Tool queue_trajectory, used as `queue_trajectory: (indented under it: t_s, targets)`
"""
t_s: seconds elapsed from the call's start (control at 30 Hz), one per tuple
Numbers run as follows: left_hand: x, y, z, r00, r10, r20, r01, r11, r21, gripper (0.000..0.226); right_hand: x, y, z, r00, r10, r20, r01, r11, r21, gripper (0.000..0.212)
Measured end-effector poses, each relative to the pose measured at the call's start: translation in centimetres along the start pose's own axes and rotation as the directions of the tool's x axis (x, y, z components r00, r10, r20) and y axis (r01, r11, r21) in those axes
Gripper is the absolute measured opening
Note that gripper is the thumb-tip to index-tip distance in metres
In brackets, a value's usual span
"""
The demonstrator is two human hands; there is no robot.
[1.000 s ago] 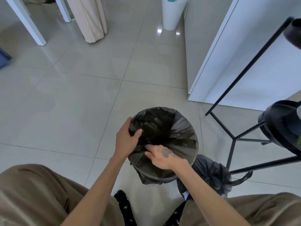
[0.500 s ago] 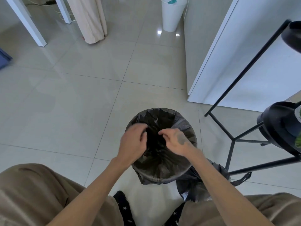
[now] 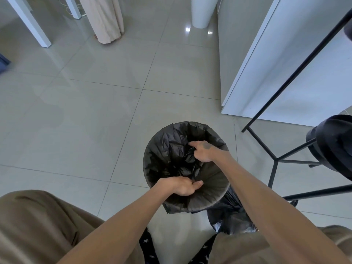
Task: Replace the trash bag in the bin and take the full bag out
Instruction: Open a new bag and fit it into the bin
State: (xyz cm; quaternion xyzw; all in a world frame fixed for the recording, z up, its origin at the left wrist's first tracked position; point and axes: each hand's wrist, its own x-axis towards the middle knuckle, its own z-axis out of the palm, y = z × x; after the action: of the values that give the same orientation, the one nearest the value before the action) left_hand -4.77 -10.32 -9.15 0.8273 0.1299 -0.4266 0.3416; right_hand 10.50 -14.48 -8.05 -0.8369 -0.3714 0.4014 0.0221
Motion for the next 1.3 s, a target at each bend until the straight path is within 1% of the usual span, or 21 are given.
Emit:
queue_trajectory:
  t_s: [0.1, 0.2, 0.3, 0.37, 0.4, 0.43, 0.47, 0.5, 0.53, 0.6, 0.63, 0.7, 0.8, 0.9, 0.97, 1.03, 1.1, 1.17, 1.2, 1.23, 1.3]
  targets:
    - [-0.1, 0.0, -0.4, 0.999, 0.013, -0.044, -0.015, 0.999, -0.042, 0.078, -0.2, 0.0, 0.3, 0.998, -0.036, -0.041, 0.036, 0.999, 0.001, 0.06]
    - [-1.2, -0.2, -0.7, 0.982, 0.106, -0.154, -0.116, 0.991, -0.062, 0.067, -1.3, 0.0, 0.4, 0.988, -0.106, -0.108, 0.106, 0.994, -0.012, 0.055]
    - [-2.7, -1.2, -1.5, 0.939, 0.157, -0.306, -0.189, 0.979, -0.078, 0.05, -2.6, 0.1, 0.5, 0.955, -0.182, -0.234, 0.174, 0.983, -0.054, 0.048]
    - [-3.6, -2.0, -2.6, 0.897, 0.123, -0.425, -0.198, 0.971, -0.137, 0.048, -3.8, 0.1, 0.9, 0.929, -0.216, -0.301, 0.178, 0.973, -0.15, 0.045]
    - [-3.9, -2.2, -3.3, 0.86, 0.076, -0.504, -0.196, 0.962, -0.189, 0.049, -4.4, -0.1, 1.4, 0.922, -0.233, -0.309, 0.173, 0.962, -0.211, 0.044]
    - [-4.2, -2.4, -4.2, 0.818, 0.013, -0.575, -0.195, 0.947, -0.255, 0.048, -5.0, -0.4, 1.9, 0.92, -0.251, -0.301, 0.173, 0.949, -0.264, 0.042]
    - [-4.3, -2.6, -5.0, 0.785, -0.057, -0.617, -0.187, 0.927, -0.324, 0.046, -5.6, -0.8, 2.6, 0.924, -0.264, -0.278, 0.181, 0.94, -0.289, 0.038]
    - [-4.1, -2.6, -5.7, 0.774, -0.117, -0.623, -0.177, 0.904, -0.389, 0.045, -6.1, -1.2, 3.4, 0.935, -0.27, -0.229, 0.199, 0.936, -0.289, 0.033]
    - [-3.7, -2.6, -6.3, 0.79, -0.156, -0.593, -0.165, 0.877, -0.451, 0.045, -6.4, -1.6, 4.1, 0.95, -0.271, -0.156, 0.221, 0.934, -0.282, 0.033]
    - [-2.7, -2.3, -7.0, 0.857, -0.169, -0.487, -0.135, 0.838, -0.529, 0.045, -6.6, -2.1, 5.3, 0.972, -0.229, 0.044, 0.231, 0.923, -0.308, 0.051]
    - [-2.3, -2.1, -7.3, 0.881, -0.159, -0.445, -0.119, 0.837, -0.535, 0.044, -6.5, -2.3, 5.7, 0.975, -0.185, 0.126, 0.218, 0.914, -0.341, 0.06]
    - [-1.9, -1.7, -7.8, 0.903, -0.139, -0.407, -0.094, 0.859, -0.503, 0.043, -6.1, -2.4, 6.3, 0.968, -0.09, 0.232, 0.182, 0.893, -0.412, 0.069]
    - [-1.6, -1.5, -8.4, 0.9, -0.143, -0.413, -0.06, 0.895, -0.442, 0.047, -5.5, -2.2, 6.6, 0.946, 0.016, 0.324, 0.144, 0.875, -0.462, 0.074]
    - [-1.8, -1.2, -8.6, 0.897, -0.135, -0.421, -0.061, 0.905, -0.421, 0.049, -5.4, -2.0, 6.5, 0.936, 0.041, 0.349, 0.135, 0.875, -0.466, 0.076]
    - [-2.5, -1.1, -8.5, 0.898, -0.094, -0.43, -0.084, 0.923, -0.377, 0.049, -5.6, -2.0, 5.9, 0.945, 0.017, 0.327, 0.125, 0.905, -0.407, 0.075]
    - [-3.5, -1.3, -8.1, 0.879, -0.03, -0.475, -0.11, 0.958, -0.264, 0.041, -5.8, -2.0, 5.0, 0.966, -0.04, 0.256, 0.114, 0.953, -0.28, 0.068]
    - [-4.2, -2.1, -7.3, 0.837, 0.072, -0.542, -0.122, 0.991, -0.057, 0.029, -6.0, -1.7, 3.8, 0.987, -0.121, 0.102, 0.134, 0.982, -0.132, 0.054]
    - [-4.5, -3.2, -6.4, 0.837, 0.137, -0.53, -0.103, 0.99, 0.093, 0.022, -5.9, -1.3, 2.4, 0.987, -0.152, -0.059, 0.154, 0.987, 0.034, 0.042]
    - [-4.5, -3.6, -5.9, 0.845, 0.171, -0.507, -0.111, 0.983, 0.147, 0.024, -5.8, -0.9, 1.7, 0.984, -0.135, -0.12, 0.15, 0.981, 0.125, 0.04]
    - [-4.5, -3.8, -5.3, 0.855, 0.198, -0.479, -0.115, 0.974, 0.198, 0.032, -5.6, -0.5, 1.2, 0.982, -0.099, -0.162, 0.132, 0.969, 0.209, 0.04]
    - [-4.3, -3.8, -4.0, 0.904, 0.221, -0.365, -0.099, 0.941, 0.324, 0.055, -5.0, 0.5, 0.4, 0.981, -0.012, -0.191, 0.067, 0.956, 0.286, 0.045]
